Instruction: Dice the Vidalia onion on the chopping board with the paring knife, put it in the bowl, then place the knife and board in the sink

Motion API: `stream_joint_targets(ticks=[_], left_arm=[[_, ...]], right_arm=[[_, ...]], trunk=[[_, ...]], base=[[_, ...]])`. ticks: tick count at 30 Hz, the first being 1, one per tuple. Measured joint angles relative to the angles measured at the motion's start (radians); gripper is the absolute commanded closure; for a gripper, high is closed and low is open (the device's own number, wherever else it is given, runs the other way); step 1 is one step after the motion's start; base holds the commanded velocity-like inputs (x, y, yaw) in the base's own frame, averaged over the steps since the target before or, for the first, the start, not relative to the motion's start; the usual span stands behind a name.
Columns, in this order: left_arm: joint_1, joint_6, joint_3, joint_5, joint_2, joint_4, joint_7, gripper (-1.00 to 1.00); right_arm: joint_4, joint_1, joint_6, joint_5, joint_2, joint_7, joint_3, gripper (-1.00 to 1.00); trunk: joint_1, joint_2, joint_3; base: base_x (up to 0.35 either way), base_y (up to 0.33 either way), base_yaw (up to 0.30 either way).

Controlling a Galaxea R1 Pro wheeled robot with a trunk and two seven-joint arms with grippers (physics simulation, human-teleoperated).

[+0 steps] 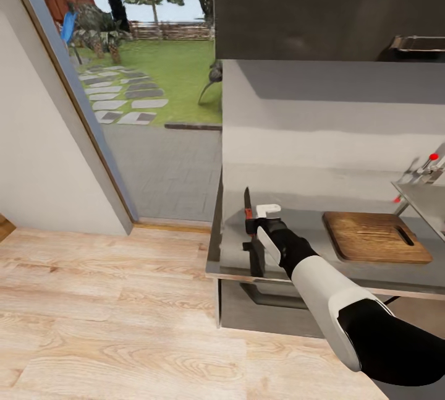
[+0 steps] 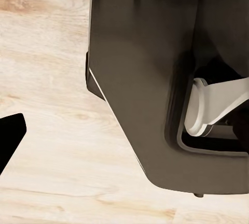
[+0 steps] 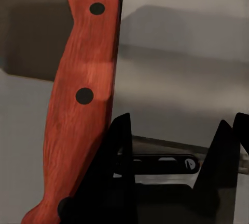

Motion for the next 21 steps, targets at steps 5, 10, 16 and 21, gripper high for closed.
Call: stream_joint_targets(ticks=[5, 10, 16, 21], left_arm=[[0.0, 0.0, 0.0, 0.0, 0.0, 0.0, 0.0, -1.0], [0.0, 0.0, 0.0, 0.0, 0.0, 0.0, 0.0, -1.0], [0.0, 0.0, 0.0, 0.0, 0.0, 0.0, 0.0, -1.0], [0.0, 0.0, 0.0, 0.0, 0.0, 0.0, 0.0, -1.0]], right_arm=[[0.0, 0.0, 0.0, -0.003, 0.0, 0.001, 0.0, -1.0], [0.0, 0.0, 0.0, -0.003, 0.001, 0.0, 0.0, -1.0], [0.0, 0.0, 0.001, 0.0, 0.001, 0.0, 0.0, -1.0], [0.0, 0.0, 0.0, -0.002, 0.001, 0.0, 0.0, -1.0]], trunk=[[0.0, 0.0, 0.0], [0.0, 0.0, 0.0], [0.0, 0.0, 0.0], [0.0, 0.0, 0.0]], base=[[0.0, 0.02, 0.0], [0.019, 0.053, 0.0], [0.078, 0.138, 0.0], [0.104, 0.077, 0.0]])
